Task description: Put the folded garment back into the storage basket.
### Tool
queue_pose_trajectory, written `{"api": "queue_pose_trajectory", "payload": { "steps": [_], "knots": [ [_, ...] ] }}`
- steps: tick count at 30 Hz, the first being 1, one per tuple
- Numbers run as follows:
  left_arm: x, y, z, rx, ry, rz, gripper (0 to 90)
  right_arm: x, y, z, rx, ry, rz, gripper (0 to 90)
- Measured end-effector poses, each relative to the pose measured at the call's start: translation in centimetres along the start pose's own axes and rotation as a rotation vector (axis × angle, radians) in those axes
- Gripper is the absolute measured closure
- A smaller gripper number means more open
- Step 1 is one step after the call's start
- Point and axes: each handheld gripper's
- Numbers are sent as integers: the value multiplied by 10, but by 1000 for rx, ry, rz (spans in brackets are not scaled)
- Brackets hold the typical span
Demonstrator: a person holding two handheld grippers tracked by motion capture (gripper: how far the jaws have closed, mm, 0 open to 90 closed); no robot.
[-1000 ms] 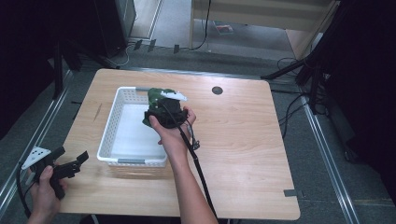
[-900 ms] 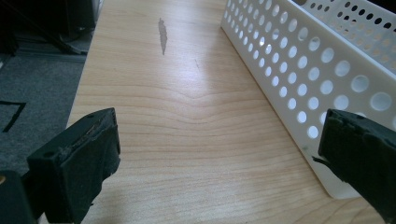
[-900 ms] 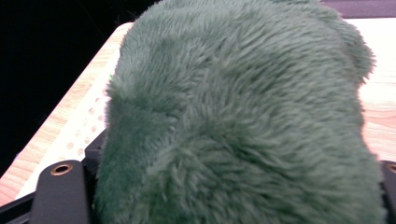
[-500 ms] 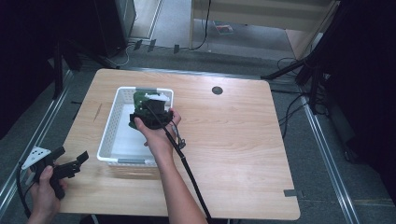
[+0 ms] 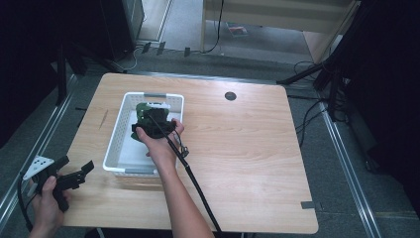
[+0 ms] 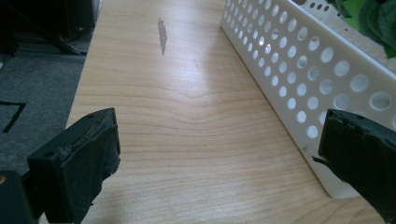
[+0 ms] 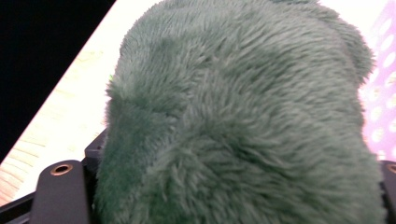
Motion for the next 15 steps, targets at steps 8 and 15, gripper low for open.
{"api": "queue_pose_trajectory", "payload": {
  "steps": [8,15],
  "knots": [
    [0,0,0,0,0,0,0,-3,-15,3,-56,16,0,224],
    [0,0,0,-1,0,-2,0,-6,-21,1,-105,39,4,217]
  ]
}}
Point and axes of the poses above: each handheld gripper's, and its own axes: y roughly backward along the jaws, z roughly out of its underside, x roughly to its right, and after that the axes turned 15 degrees about y, right-handed
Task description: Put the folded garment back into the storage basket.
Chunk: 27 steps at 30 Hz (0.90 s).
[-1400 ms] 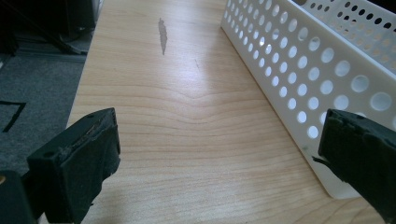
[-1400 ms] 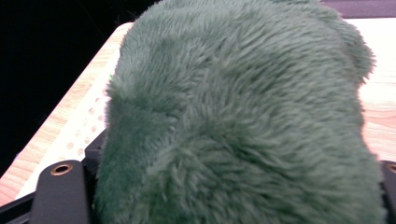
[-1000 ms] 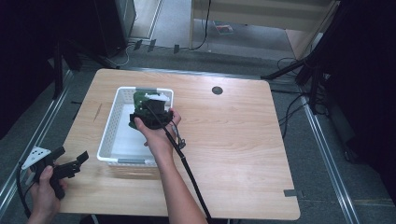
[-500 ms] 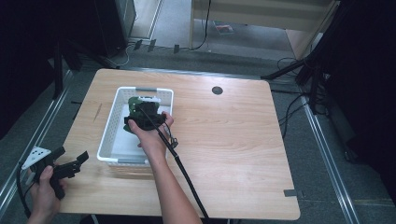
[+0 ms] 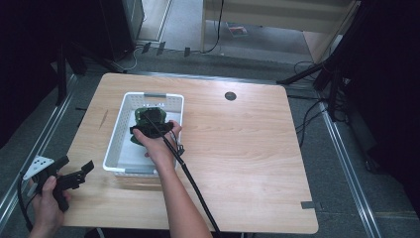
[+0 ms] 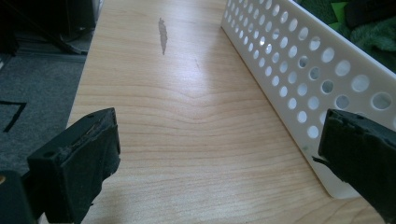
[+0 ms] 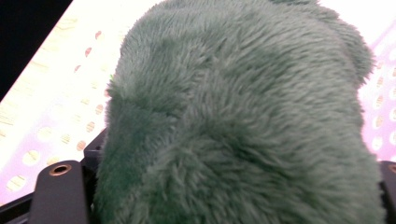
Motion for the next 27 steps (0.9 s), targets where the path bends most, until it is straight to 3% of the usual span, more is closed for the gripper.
{"api": "queue_pose_trajectory", "payload": {
  "steps": [5,12,19,27],
  "knots": [
    [0,0,0,0,-1,0,0,0,-3,0,-21,-10,13,204],
    [0,0,0,0,0,0,0,-3,-2,-1,-20,11,-13,127],
    [0,0,0,0,0,0,0,-4,5,-2,14,37,-23,96],
    [0,0,0,-1,-2,1,0,0,24,-6,79,52,-7,97]
  ]
}}
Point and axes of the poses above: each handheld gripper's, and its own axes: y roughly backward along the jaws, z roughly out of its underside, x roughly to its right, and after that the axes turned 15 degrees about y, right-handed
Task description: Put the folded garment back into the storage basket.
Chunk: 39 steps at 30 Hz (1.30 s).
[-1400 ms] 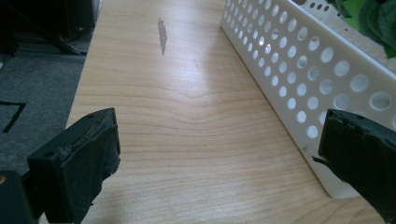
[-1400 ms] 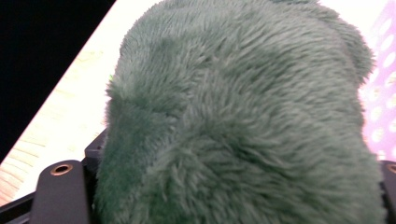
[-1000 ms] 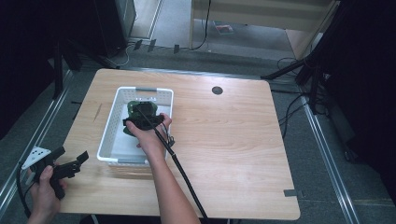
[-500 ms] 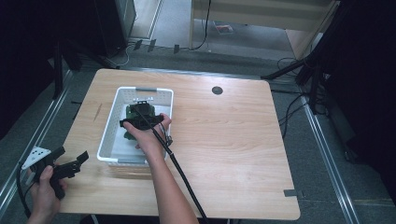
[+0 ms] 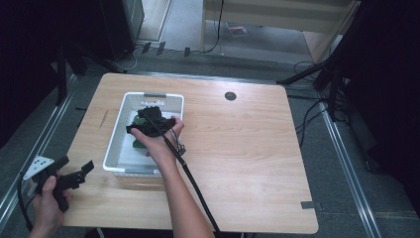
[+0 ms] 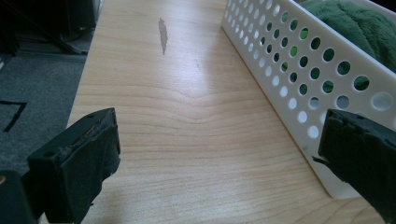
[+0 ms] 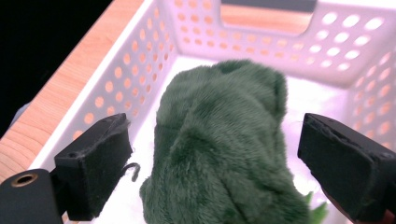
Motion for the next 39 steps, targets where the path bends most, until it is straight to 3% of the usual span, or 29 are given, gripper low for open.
{"api": "queue_pose_trajectory", "payload": {
  "steps": [7,17,31,39],
  "knots": [
    [0,0,0,-2,0,-1,0,12,28,-4,74,7,10,102],
    [0,0,0,-2,-1,-3,0,39,53,2,122,-11,42,114],
    [0,0,0,0,5,-3,0,84,78,34,167,-22,71,132],
    [0,0,0,0,5,-3,0,106,86,55,170,-57,96,135]
  ]
}}
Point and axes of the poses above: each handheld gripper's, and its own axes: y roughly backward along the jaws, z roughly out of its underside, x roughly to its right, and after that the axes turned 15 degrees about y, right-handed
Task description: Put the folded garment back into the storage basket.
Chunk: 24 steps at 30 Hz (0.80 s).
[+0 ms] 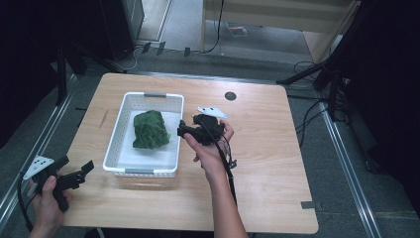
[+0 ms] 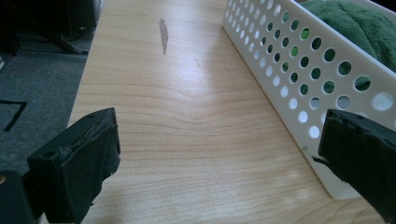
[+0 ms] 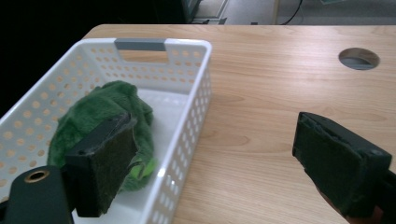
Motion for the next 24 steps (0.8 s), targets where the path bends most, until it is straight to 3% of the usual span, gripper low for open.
{"api": "queue_pose_trajectory", "payload": {
  "steps": [9,24],
  "knots": [
    [0,0,0,-3,-2,1,0,24,9,21,-1,-9,40,140],
    [0,0,0,-3,-1,3,0,52,16,58,1,-23,88,145]
  ]
}}
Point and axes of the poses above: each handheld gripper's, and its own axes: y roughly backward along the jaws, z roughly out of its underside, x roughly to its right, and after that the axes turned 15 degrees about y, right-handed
